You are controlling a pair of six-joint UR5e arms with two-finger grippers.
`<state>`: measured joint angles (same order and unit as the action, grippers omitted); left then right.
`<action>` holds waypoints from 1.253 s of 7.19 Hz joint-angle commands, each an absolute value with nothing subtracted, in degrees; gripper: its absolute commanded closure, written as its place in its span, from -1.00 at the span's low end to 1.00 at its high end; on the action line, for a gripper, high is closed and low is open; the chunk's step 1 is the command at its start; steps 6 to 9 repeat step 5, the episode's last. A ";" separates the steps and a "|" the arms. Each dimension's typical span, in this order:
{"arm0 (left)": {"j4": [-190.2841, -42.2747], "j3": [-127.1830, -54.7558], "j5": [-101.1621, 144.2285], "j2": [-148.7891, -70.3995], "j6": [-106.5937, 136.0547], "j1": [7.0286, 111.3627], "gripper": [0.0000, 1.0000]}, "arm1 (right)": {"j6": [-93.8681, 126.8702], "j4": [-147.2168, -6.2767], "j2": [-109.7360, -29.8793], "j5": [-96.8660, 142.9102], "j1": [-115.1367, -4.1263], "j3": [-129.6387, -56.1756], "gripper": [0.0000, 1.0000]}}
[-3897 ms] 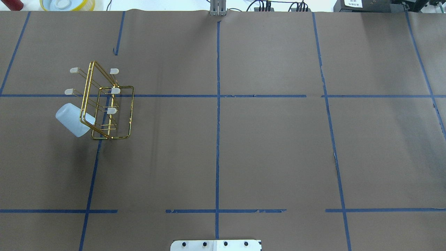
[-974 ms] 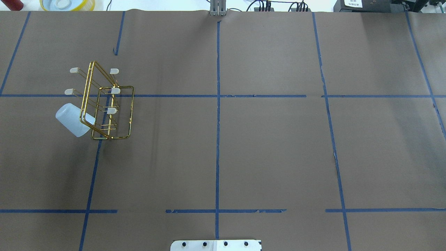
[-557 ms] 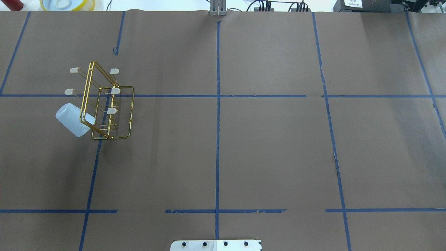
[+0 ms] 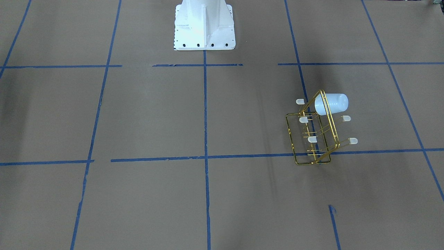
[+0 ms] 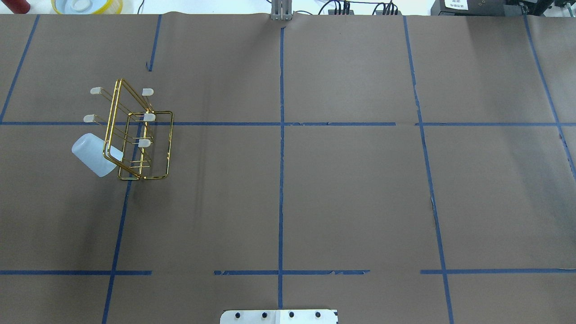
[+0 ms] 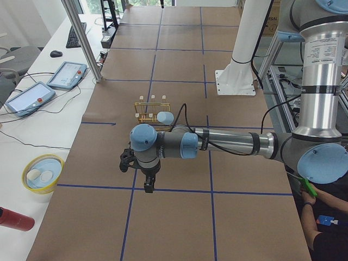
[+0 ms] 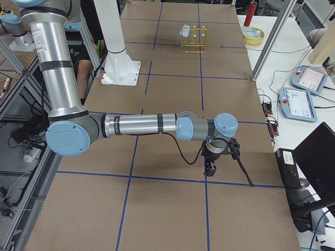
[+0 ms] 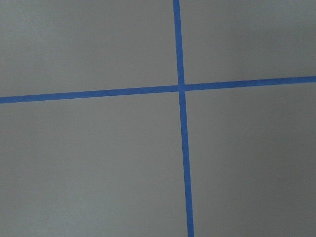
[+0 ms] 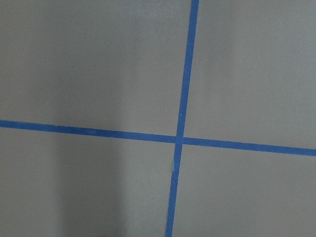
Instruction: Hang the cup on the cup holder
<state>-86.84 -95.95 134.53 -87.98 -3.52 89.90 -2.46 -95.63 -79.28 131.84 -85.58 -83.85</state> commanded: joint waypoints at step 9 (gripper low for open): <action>-86.84 -95.89 134.38 -87.54 -3.52 89.91 -1.00 | -2.46 -95.62 -79.28 131.84 -85.61 -83.85 -1.00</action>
